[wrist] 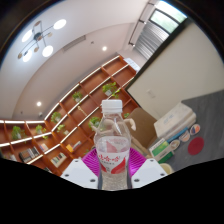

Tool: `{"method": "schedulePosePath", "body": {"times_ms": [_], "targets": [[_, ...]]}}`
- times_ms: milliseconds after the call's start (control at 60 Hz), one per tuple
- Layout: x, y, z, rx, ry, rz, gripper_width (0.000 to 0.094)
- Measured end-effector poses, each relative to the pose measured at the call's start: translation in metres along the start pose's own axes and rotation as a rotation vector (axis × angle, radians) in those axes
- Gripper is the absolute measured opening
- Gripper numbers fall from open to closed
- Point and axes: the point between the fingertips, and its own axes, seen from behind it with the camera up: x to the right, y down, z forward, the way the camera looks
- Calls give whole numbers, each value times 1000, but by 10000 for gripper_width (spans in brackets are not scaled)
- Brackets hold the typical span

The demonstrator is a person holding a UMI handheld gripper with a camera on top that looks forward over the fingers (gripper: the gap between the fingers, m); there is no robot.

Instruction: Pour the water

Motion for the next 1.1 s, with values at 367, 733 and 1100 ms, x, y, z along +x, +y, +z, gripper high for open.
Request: {"method": "schedulePosePath", "body": {"times_ms": [367, 733, 1100], "targets": [[184, -87, 13, 34, 468, -764, 364], [275, -48, 44, -2, 521, -746, 364], [285, -41, 35, 7, 527, -648, 622]]}}
